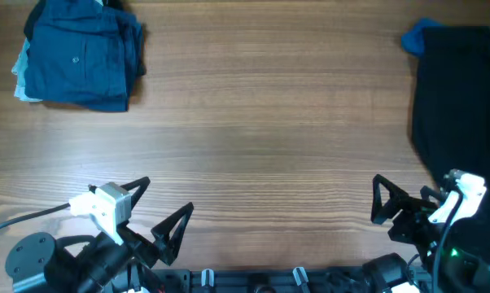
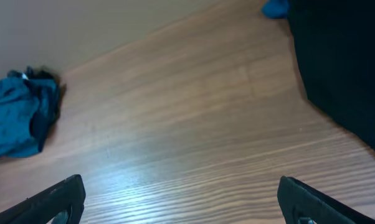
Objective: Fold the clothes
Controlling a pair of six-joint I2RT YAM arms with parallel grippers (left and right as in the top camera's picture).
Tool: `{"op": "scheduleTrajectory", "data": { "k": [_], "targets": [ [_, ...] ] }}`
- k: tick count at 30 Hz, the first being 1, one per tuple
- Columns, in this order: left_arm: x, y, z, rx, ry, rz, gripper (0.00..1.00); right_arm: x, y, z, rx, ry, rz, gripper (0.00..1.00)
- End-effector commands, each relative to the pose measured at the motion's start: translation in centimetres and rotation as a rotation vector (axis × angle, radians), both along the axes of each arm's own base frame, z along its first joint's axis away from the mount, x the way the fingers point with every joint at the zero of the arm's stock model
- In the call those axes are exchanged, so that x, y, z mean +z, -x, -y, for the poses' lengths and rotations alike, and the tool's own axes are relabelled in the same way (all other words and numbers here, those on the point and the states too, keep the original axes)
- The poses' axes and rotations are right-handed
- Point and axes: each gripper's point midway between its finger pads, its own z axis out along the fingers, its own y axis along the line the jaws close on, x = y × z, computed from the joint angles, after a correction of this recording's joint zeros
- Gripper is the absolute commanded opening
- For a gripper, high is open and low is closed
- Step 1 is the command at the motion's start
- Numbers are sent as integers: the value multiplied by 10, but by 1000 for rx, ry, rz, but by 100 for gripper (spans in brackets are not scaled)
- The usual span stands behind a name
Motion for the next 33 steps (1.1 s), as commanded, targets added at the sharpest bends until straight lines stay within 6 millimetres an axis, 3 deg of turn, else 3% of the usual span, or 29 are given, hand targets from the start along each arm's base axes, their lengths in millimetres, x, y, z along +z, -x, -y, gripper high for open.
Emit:
{"op": "scheduleTrajectory", "data": {
  "k": [1, 7, 14, 22, 29, 33],
  "targets": [
    [1, 1, 3, -22, 6, 5, 100, -11, -9, 15, -97, 24, 8, 100],
    [1, 1, 3, -22, 6, 5, 100, -36, -41, 8, -75, 5, 158, 100],
    [1, 1, 3, -22, 6, 5, 100, -66, -63, 0, -43, -10, 319, 100],
    [1, 1, 3, -22, 6, 5, 100, -68, -80, -2, -41, -21, 513, 100],
    [1, 1, 3, -22, 6, 5, 100, -88, -86, 1, -33, -34, 553, 100],
    [1, 1, 3, -22, 6, 5, 100, -87, -86, 11, -65, -22, 576, 100]
  ]
}}
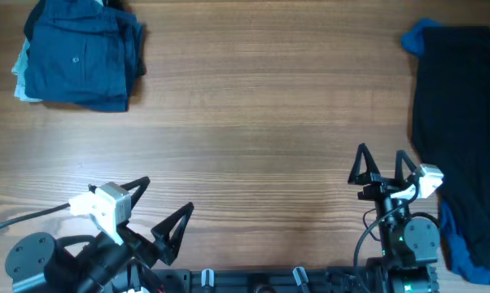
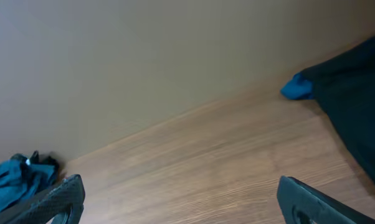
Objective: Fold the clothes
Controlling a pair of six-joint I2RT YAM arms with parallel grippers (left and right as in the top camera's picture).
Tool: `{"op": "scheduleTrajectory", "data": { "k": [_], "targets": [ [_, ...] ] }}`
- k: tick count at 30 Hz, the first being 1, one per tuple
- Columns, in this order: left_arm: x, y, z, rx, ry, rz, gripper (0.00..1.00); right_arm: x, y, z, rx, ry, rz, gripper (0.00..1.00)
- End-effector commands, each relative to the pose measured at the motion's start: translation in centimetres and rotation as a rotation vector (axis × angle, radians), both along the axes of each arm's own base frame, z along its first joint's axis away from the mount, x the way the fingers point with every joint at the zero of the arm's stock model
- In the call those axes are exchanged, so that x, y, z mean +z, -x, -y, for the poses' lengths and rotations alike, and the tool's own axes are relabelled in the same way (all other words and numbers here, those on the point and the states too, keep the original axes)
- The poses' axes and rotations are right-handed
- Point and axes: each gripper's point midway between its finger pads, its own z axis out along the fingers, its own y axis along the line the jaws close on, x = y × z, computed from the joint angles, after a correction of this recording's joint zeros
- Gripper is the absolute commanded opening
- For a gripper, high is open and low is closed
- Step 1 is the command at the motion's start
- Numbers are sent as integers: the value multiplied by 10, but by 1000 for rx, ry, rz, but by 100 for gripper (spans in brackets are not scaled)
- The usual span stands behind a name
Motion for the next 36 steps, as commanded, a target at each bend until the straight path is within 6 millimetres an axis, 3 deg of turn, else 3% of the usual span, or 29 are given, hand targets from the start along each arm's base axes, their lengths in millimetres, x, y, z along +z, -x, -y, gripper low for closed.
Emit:
{"op": "scheduleTrajectory", "data": {
  "k": [1, 7, 12, 36],
  "targets": [
    [0, 2, 3, -22, 7, 3, 100, 6, 1, 3, 4, 20, 41, 100],
    [0, 2, 3, -22, 7, 3, 100, -10, -3, 17, -48, 49, 24, 100],
    [0, 2, 3, -22, 7, 3, 100, -8, -3, 11, -10, 198, 35, 100],
    [0, 2, 3, -22, 7, 3, 100, -11, -3, 11, -9, 200, 23, 100]
  ]
}}
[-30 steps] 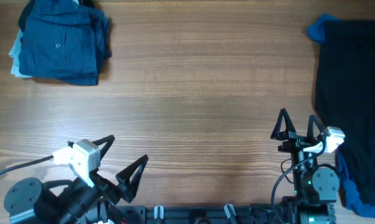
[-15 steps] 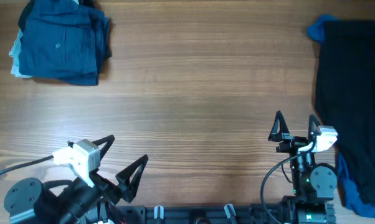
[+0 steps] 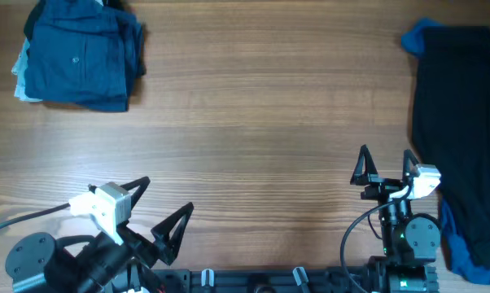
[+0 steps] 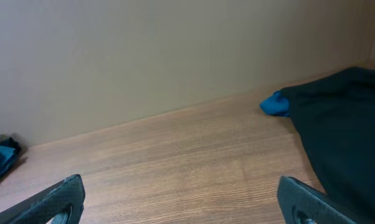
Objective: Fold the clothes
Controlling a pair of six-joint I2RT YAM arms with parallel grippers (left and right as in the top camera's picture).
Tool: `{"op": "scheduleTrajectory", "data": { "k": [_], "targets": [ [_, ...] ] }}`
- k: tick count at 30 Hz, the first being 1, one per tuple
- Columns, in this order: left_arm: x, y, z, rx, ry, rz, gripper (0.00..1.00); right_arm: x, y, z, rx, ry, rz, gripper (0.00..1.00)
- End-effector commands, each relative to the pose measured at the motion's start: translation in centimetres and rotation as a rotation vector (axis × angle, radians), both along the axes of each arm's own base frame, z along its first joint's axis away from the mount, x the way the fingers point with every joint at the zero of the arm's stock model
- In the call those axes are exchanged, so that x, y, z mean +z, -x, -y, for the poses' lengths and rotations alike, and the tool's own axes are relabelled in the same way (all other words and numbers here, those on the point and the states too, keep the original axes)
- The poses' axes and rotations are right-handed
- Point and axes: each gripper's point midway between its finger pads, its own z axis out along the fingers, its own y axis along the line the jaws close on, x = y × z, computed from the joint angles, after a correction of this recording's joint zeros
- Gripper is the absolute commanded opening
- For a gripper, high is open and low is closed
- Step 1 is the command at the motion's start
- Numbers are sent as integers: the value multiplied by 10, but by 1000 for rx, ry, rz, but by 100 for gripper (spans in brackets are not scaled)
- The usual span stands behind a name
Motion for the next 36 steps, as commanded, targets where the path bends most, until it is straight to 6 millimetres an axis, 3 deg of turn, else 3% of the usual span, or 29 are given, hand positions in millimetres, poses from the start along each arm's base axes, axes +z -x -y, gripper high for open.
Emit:
{"op": "scheduleTrajectory", "data": {
  "k": [1, 16, 22, 28, 30, 32, 36],
  "targets": [
    [0, 2, 3, -22, 7, 3, 100, 2, 1, -2, 13, 20, 14, 100],
    [-5, 14, 16, -117, -15, 5, 100, 2, 1, -2, 13, 20, 14, 100],
    [-13, 16, 23, -182, -66, 155, 100, 2, 1, -2, 13, 20, 14, 100],
    [-35, -2, 32, -256, -90, 343, 100, 2, 1, -2, 13, 20, 14, 100],
    [-35, -7, 36, -276, -83, 438, 100, 2, 1, -2, 13, 20, 14, 100],
    [-27, -25, 25, -147, 10, 446, 100, 2, 1, -2, 13, 20, 14, 100],
    [-41, -56, -6, 112, 126, 349, 100, 2, 1, -2, 14, 20, 14, 100]
  ]
}}
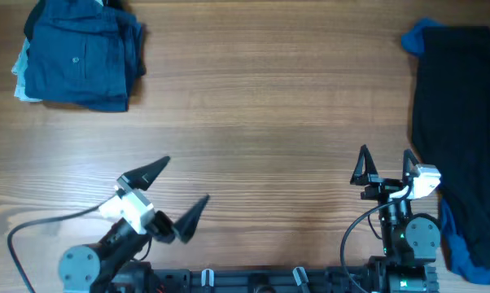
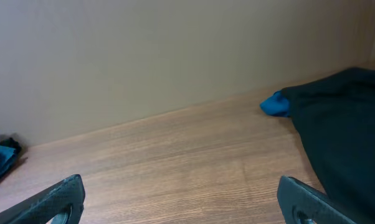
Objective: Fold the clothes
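A folded stack of blue clothes [image 1: 76, 55] lies at the far left corner of the wooden table [image 1: 253, 106]; its edge shows at the left of the right wrist view as blue clothes. A dark unfolded garment [image 1: 461, 122] with a blue piece under it is spread along the right edge, also seen as the dark garment [image 2: 343, 130]. My left gripper [image 1: 174, 191] stands open near the front left, holding nothing. My right gripper [image 1: 384, 163] stands open near the front right, just left of the dark garment, fingers [image 2: 56, 199] wide apart and empty.
A plain beige wall [image 2: 175, 56] rises behind the table's far edge. Arm bases and cables sit along the front edge [image 1: 294, 277]. Bare wood spreads between the two piles of clothes.
My left arm has shifted right and swung, so its open gripper now sits further toward the middle front. The right arm and both piles have not moved.
At first my right gripper was open low at the front right corner beside the dark garment, looking down on the table. It then stood further left, raised and facing the far wall, and stayed there. The left arm kept still until now.
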Controlling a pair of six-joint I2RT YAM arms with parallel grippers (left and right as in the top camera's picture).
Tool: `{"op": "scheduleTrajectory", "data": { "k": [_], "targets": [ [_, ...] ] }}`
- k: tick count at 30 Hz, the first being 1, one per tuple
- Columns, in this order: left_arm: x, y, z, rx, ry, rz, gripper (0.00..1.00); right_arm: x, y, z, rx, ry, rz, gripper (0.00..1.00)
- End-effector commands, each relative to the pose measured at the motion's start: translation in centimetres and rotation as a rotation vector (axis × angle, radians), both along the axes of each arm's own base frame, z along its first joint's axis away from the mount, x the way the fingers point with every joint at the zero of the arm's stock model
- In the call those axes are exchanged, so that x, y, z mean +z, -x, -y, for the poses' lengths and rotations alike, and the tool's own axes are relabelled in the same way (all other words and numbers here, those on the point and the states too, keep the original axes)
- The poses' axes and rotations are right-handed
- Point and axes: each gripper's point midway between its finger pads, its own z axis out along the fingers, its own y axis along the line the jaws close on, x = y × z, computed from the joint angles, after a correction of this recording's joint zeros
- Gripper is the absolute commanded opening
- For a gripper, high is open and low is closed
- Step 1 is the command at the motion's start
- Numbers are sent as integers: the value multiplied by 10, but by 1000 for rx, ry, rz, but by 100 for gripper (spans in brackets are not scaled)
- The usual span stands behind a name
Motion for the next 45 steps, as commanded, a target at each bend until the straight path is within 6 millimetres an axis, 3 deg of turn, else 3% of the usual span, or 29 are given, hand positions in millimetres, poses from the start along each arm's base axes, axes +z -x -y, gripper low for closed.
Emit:
{"op": "scheduleTrajectory", "data": {
  "k": [1, 6, 10, 22, 32, 36, 45],
  "targets": [
    [-19, -38, -44, 306, 219, -160, 100, 2, 1, -2, 13, 20, 13, 100],
    [-44, -56, -73, 506, 242, -191, 100, 2, 1, -2, 13, 20, 13, 100],
    [-73, -62, -73, 520, 191, -194, 100, 2, 1, -2, 13, 20, 13, 100],
    [-121, -74, -92, 606, 172, -262, 100, 2, 1, -2, 13, 20, 13, 100],
    [-122, -75, -103, 660, 118, -235, 100, 2, 1, -2, 13, 20, 13, 100],
    [-124, -75, -98, 641, -18, -178, 100, 2, 1, -2, 13, 20, 13, 100],
    [-124, -75, -99, 642, -19, -177, 100, 2, 1, -2, 13, 20, 13, 100]
  ]
}}
